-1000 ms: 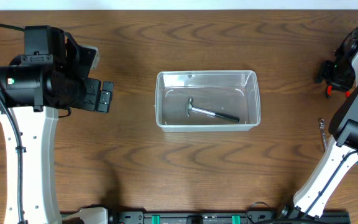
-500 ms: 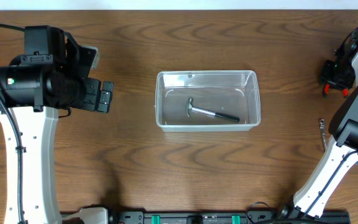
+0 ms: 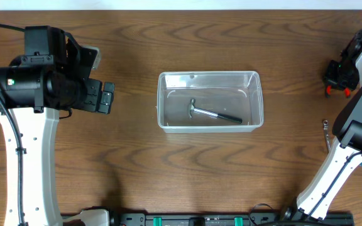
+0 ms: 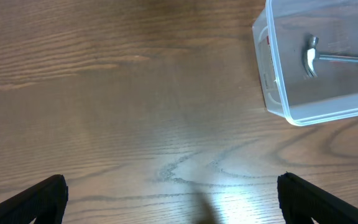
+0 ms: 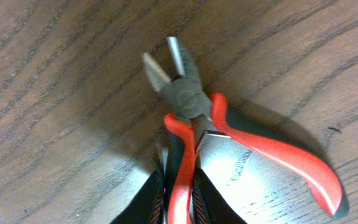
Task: Pack container
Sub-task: 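Lower the right gripper and grasp the red-handled pliers, then lift, then carry the pliers left and lower them into the clear container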
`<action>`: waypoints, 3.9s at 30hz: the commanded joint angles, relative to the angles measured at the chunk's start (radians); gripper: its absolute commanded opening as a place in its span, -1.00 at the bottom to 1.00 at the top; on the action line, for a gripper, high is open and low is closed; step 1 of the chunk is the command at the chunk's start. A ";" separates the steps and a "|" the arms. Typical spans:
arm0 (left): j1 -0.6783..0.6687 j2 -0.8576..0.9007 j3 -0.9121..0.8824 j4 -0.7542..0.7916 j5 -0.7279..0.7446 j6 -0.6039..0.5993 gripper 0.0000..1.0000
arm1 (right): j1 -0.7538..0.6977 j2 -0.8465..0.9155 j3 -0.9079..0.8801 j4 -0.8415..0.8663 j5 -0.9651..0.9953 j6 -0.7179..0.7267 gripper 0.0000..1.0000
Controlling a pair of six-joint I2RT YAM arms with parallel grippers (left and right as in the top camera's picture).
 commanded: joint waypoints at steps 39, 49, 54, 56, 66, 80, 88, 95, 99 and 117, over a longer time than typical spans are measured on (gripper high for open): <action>-0.004 -0.005 0.006 0.000 -0.011 -0.013 0.96 | 0.665 -0.375 0.386 -0.518 -0.129 -0.437 -0.97; -0.004 -0.005 0.006 0.000 -0.011 -0.013 0.96 | 0.940 -0.375 0.378 -0.682 -0.155 -0.441 -0.97; -0.004 -0.005 0.006 0.000 -0.011 -0.013 0.96 | 0.986 -0.373 0.362 -0.684 -0.163 -0.513 -0.97; -0.004 -0.005 0.006 0.000 -0.011 -0.013 0.96 | 0.988 -0.373 0.332 -0.679 -0.201 -0.579 -0.97; -0.004 -0.005 0.006 0.000 -0.011 -0.013 0.96 | 0.961 -0.368 0.097 -0.522 -0.257 -0.661 -0.97; -0.004 -0.005 0.006 -0.005 -0.011 -0.013 0.96 | 0.948 -0.367 -0.141 -0.342 -0.254 -0.648 -0.98; -0.004 -0.005 0.006 -0.011 -0.011 -0.013 0.96 | 0.914 -0.367 -0.233 -0.251 -0.262 -0.603 -0.97; -0.004 -0.005 0.006 -0.012 -0.011 -0.013 0.96 | 0.885 -0.367 -0.276 -0.196 -0.262 -0.603 -0.97; -0.004 -0.005 0.006 -0.012 -0.011 -0.013 0.96 | 0.873 -0.367 -0.330 -0.159 -0.262 -0.601 -0.97; -0.004 -0.005 0.006 -0.012 -0.011 -0.013 0.96 | 0.845 -0.345 -0.374 -0.038 -0.262 -0.526 -0.97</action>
